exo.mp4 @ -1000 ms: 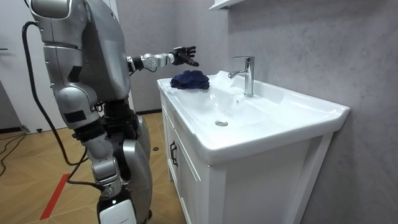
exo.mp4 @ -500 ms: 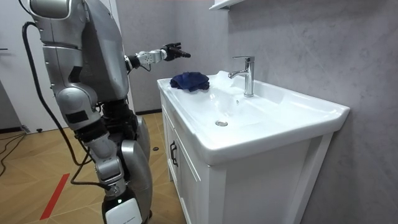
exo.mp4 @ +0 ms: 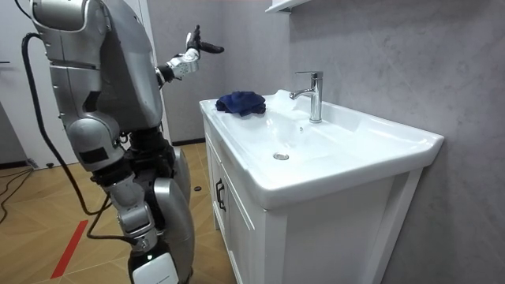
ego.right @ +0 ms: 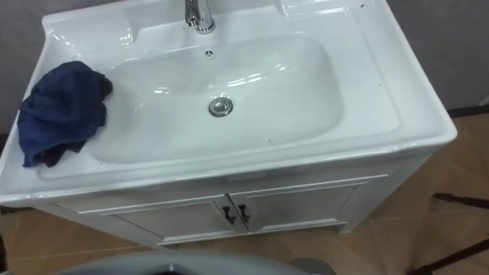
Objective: Wipe basin
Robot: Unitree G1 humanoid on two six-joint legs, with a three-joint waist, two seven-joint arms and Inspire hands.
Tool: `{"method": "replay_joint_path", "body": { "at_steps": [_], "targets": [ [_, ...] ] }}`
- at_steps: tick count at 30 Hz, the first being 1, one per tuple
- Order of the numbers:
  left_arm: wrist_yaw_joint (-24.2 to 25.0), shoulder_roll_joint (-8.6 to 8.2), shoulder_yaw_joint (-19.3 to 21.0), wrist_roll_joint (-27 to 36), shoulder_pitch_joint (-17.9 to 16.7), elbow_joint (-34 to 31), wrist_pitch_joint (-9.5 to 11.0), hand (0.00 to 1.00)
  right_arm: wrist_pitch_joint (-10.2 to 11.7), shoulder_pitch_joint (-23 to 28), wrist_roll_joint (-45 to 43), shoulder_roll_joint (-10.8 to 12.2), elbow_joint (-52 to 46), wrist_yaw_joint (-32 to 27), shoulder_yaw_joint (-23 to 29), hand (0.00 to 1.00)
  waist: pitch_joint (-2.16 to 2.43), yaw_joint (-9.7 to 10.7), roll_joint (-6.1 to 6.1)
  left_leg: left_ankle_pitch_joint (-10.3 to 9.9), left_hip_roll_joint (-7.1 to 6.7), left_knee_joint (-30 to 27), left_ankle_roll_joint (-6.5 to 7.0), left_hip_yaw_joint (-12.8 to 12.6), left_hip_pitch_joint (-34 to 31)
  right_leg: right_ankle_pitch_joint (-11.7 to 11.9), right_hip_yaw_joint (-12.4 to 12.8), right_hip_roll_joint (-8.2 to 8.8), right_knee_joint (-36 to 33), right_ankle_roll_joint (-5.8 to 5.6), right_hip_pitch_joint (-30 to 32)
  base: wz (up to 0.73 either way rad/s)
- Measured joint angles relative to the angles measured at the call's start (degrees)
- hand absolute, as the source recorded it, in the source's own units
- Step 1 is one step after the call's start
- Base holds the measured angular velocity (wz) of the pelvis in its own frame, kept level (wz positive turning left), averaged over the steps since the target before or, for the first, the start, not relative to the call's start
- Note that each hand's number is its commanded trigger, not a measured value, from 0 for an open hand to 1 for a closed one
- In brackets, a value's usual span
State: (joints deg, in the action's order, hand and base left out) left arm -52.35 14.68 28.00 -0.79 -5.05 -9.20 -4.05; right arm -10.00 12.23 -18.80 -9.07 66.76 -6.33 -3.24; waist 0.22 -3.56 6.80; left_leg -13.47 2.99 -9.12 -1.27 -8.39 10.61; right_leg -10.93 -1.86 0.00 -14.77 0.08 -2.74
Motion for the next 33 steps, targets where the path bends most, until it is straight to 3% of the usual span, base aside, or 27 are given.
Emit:
{"method": "replay_joint_path", "body": {
  "at_steps": [2,5,8,12,16,18,22,27,33],
  "targets": [
    [-1.42,-0.06,0.85,0.35,-1.11,1.15,1.55,0.0,0.13,0.06,0.51,-0.32,-0.11,0.05,0.05,0.0,0.01,-0.26,-0.06,0.0,-0.18,0.02,0.0,0.72,-0.12,-0.32,-0.17,0.14,-0.13,-0.08,0.16,0.06],
    [-2.44,-0.57,1.23,1.33,-5.75,4.34,3.85,0.0,0.65,-0.03,0.14,-0.85,-0.35,0.05,-0.46,0.0,0.18,-1.71,-0.54,0.01,-0.31,-0.08,0.02,0.78,-0.06,-0.37,-0.17,0.29,-0.55,-0.05,0.64,0.0],
    [-3.37,-2.87,1.12,1.34,-10.03,8.11,3.82,0.0,0.64,-0.1,0.2,-0.7,-0.4,0.05,-0.58,0.0,0.36,-2.44,-1.62,0.02,-0.51,-0.34,0.03,1.53,-0.24,-0.44,-0.61,0.53,-0.41,-0.12,0.47,0.1],
    [-3.82,-3.23,1.02,1.88,-11.22,15.44,3.62,0.0,0.38,0.02,0.71,-0.59,-0.42,0.05,-0.58,0.0,0.53,-3.3,-3.17,-0.01,-0.71,-0.32,0.07,3.88,-0.82,-0.29,-2.33,0.82,0.36,-0.27,-0.29,0.2],
    [-5.19,-3.93,-0.32,4.74,-13.82,22.28,3.64,0.0,0.3,-0.22,1.05,-1.12,-0.38,-0.11,-0.64,0.0,0.57,-3.5,-3.01,-0.21,-0.72,-0.15,0.28,4.09,-0.59,-0.34,-3.33,1.11,0.32,-0.22,-0.72,0.05],
    [-5.75,-5.01,-3.55,5.23,-15.72,28.25,3.82,0.0,-0.02,-0.27,0.88,-1.14,-0.36,-0.12,-0.63,0.0,0.41,-3.54,-3.14,-0.19,-0.75,-0.06,0.27,4.29,-0.55,-0.47,-3.41,1.11,0.17,-0.2,-0.77,0.04],
    [-5.33,-7.05,-5.73,5.75,-17.59,36.32,3.69,0.0,-0.08,-0.27,0.14,-1.12,-0.26,-0.65,-0.55,0.0,0.5,-3.73,-3.26,-0.18,-0.75,0.21,0.25,4.58,0.01,-0.87,-3.52,1.06,0.16,-0.18,-1.2,0.04],
    [-2.36,-7.4,-9.26,7.66,-19.21,50.51,3.1,0.0,-0.81,-0.67,0.36,-1.42,0.08,-0.79,-0.53,0.0,0.75,-3.6,-3.97,-0.16,-0.86,0.32,0.23,5.64,0.1,-0.91,-5.06,1.34,1.25,-0.25,-2.36,0.14],
    [4.32,-7.54,-14.22,8.12,-19.51,62.65,1.31,0.0,-0.83,-1.56,0.4,-1.13,0.91,0.3,-0.56,0.0,0.63,-2.91,-4.38,-0.16,-0.9,0.38,0.23,7.01,0.22,-0.9,-6.2,1.41,2.34,-0.33,-3.66,0.13]
  ]
}}
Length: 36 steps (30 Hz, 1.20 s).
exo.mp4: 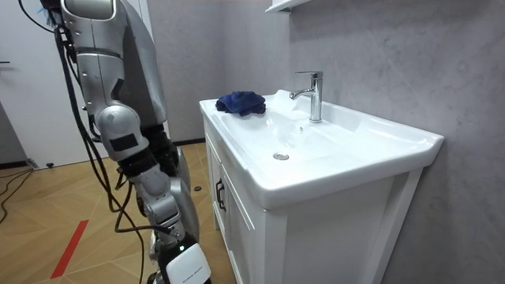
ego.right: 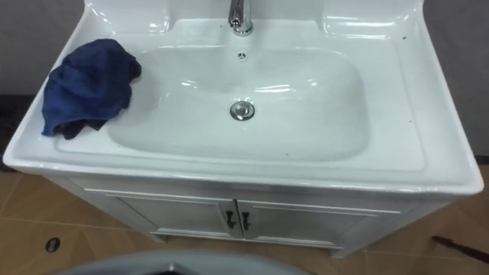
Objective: Wipe basin
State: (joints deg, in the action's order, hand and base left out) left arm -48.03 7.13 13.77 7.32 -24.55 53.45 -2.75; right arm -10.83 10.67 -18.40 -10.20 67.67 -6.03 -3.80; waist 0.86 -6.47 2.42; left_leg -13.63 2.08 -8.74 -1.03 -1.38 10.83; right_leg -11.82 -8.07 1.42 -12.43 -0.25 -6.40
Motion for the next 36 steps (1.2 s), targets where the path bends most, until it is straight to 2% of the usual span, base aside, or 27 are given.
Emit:
{"method": "replay_joint_path", "body": {
  "at_steps": [4,6,12,16,21,27,31,36],
  "targets": [
    [6.23,-0.11,-1.09,-0.2,0.88,5.93,-0.95,0.0,-0.01,-0.38,-0.16,0.26,1.83,1.19,-0.01,0.0,-0.06,0.11,0.27,-0.01,0.03,0.11,0.0,0.02,0.52,-0.02,-0.06,0.01,0.53,-0.02,-0.71,0.01],
    [10.98,-0.23,-2.74,-0.2,2.0,8.66,-1.35,0.0,0.15,-0.55,-0.19,0.41,3.27,2.64,-0.05,0.0,-0.08,0.38,0.22,-0.09,0.03,0.15,0.06,0.11,0.36,-0.02,-0.46,0.12,0.64,-0.05,-0.85,0.05],
    [20.17,-0.98,-6.27,-0.97,3.63,8.35,-3.11,0.0,0.19,-1.07,0.4,0.68,3.58,4.24,-0.04,0.0,-0.22,2.01,-0.02,-0.17,0.02,0.05,0.09,0.17,-0.24,-0.07,-0.78,0.19,0.65,-0.11,-0.51,0.02],
    [23.4,-0.97,-8.55,-4.81,5.49,8.33,-3.45,0.0,0.19,-1.86,0.16,0.87,3.47,4.24,-0.03,0.0,-0.55,3.02,-0.42,-0.17,-0.01,0.09,0.09,0.12,-0.27,-0.13,-0.54,0.12,0.67,-0.19,-0.43,-0.01],
    [27.77,-1.07,-9.66,-10.36,8.1,7.89,-4.46,0.0,0.16,-2.41,0.11,1.18,3.48,4.25,-0.03,0.0,-0.6,3.18,-1.46,-0.17,-0.01,0.13,0.1,-0.2,-0.3,-0.13,-0.43,0.07,0.75,-0.21,-0.25,-0.02],
    [32.46,-1.05,-9.64,-12.04,8.29,7.15,-6.03,0.0,-0.04,-2.62,0.13,1.95,3.51,5.13,-0.04,0.0,-0.79,3.18,-2.65,-0.17,-0.07,0.1,0.1,-0.48,-0.51,-0.21,-0.04,0.03,1.0,-0.3,0.0,-0.01],
    [34.98,-1.06,-9.65,-12.42,8.36,7.17,-7.14,0.0,-0.29,-2.56,0.1,2.25,4.0,5.57,-0.04,0.0,-0.85,3.3,-2.81,-0.16,-0.11,0.0,0.1,-0.53,-0.59,-0.23,0.09,0.07,0.92,-0.33,0.03,0.0],
    [38.15,-1.08,-9.63,-16.34,8.77,7.18,-8.44,0.0,-0.54,-2.34,-0.16,2.37,4.0,6.33,-0.04,0.0,-0.83,3.47,-2.89,-0.16,-0.15,-0.46,0.11,-0.72,-0.71,-0.15,0.09,0.14,1.58,-0.39,-0.19,0.0]
  ]
}}
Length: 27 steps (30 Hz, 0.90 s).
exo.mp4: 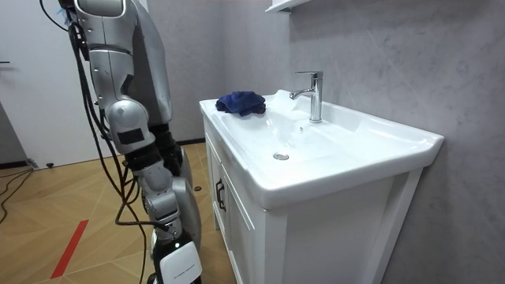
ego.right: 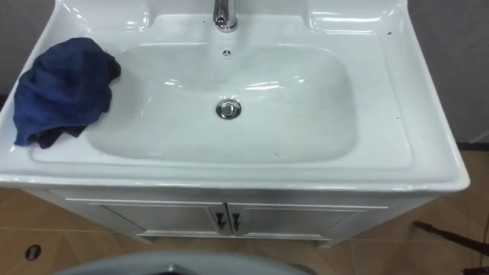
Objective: Wipe basin
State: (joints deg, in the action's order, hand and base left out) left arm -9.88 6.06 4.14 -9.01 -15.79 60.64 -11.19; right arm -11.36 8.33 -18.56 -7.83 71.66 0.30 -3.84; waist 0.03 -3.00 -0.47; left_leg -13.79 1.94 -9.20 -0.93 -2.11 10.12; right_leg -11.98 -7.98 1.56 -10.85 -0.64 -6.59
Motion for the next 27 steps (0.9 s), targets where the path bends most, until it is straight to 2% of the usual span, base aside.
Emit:
{"method": "replay_joint_path", "body": {
  "at_steps": [7,12,27],
  "targets": [
    [1.68,0.06,-0.94,-0.65,0.53,0.06,-0.69,0.0,-0.66,0.77,0.02,0.78,-0.03,0.66,-0.04,0.0,0.01,0.11,0.11,0.0,-0.02,-0.19,0.0,-0.19,0.37,0.04,0.4,-0.06,-0.13,-0.03,-0.25,0.0],
    [1.81,0.04,-1.08,-0.73,0.96,0.07,-1.01,0.0,-0.77,0.69,-0.18,0.8,-0.04,2.04,-0.56,0.0,0.01,1.16,0.24,-0.01,0.04,-0.06,0.01,-0.42,0.52,0.2,0.53,-0.17,-0.19,-0.06,-0.29,-0.01],
    [4.57,0.66,-1.09,-0.86,1.23,0.13,-2.64,0.0,-2.4,0.67,-1.79,0.79,-0.06,3.02,-0.55,0.0,0.03,1.24,0.47,-0.03,0.23,0.57,0.02,-1.11,0.91,0.22,1.03,-0.37,-0.85,-0.02,0.14,-0.01]
  ]
}}
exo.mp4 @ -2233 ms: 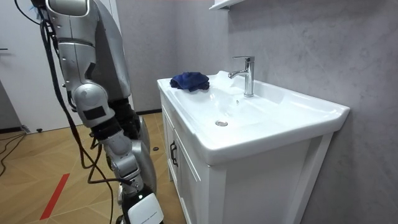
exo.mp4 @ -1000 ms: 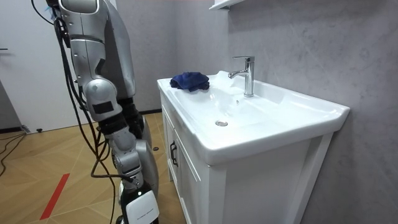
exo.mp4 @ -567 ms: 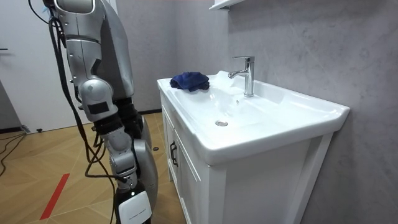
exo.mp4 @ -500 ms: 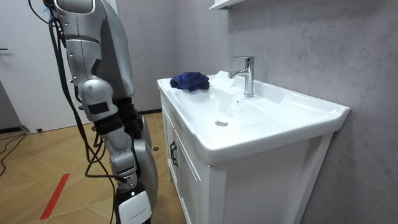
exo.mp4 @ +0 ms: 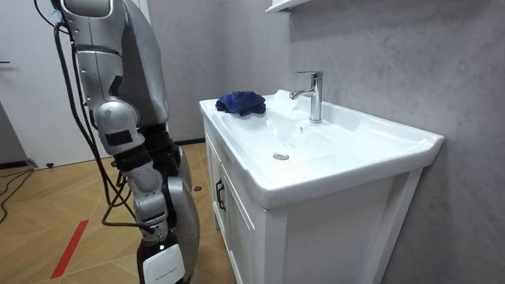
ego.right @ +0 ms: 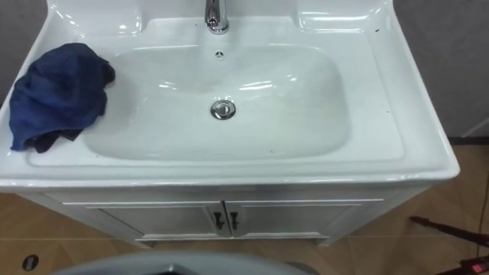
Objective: Wipe basin
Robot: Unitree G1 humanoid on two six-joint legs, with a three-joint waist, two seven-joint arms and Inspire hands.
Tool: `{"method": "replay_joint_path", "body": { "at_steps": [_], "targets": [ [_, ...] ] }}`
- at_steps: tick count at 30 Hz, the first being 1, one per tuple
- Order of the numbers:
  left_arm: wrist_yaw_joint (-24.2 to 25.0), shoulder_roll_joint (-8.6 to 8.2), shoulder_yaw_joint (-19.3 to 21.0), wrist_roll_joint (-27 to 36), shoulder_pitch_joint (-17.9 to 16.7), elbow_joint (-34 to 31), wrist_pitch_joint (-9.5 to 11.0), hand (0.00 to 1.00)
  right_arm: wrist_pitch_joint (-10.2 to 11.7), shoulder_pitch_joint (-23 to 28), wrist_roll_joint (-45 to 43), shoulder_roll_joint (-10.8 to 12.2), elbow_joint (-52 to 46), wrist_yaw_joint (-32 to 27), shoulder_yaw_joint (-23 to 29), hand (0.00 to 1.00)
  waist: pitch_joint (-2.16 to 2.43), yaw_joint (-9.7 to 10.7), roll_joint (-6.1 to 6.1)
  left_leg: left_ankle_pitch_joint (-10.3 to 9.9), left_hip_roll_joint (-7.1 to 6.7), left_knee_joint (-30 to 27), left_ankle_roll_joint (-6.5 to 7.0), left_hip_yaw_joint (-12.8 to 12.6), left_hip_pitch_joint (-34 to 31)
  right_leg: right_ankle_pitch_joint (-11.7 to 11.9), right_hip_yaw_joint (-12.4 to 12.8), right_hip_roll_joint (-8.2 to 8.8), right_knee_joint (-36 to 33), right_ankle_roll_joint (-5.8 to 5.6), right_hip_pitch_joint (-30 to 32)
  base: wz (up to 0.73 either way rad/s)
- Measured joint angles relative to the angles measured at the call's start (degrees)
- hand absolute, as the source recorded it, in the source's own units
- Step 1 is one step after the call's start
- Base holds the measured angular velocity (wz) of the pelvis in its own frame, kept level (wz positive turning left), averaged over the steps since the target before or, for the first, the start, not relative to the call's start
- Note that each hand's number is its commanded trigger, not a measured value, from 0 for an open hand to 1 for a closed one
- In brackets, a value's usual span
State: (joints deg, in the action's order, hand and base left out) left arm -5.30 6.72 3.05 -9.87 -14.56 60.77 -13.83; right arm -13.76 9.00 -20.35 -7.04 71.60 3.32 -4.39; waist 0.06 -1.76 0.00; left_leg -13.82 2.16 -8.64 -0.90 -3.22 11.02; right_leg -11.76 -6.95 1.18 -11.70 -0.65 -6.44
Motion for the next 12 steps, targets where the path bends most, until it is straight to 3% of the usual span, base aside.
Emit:
{"method": "replay_joint_path", "body": {
  "at_steps": [12],
  "targets": [
    [0.21,0.0,0.0,-0.04,0.27,-0.05,0.01,0.0,-0.07,-0.04,-0.5,0.0,-0.32,0.62,-0.02,0.0,0.0,0.06,-0.02,-0.05,0.1,0.02,-0.05,0.01,-0.13,-0.03,-0.02,-0.08,-0.1,0.06,0.18,0.0]
  ]
}}
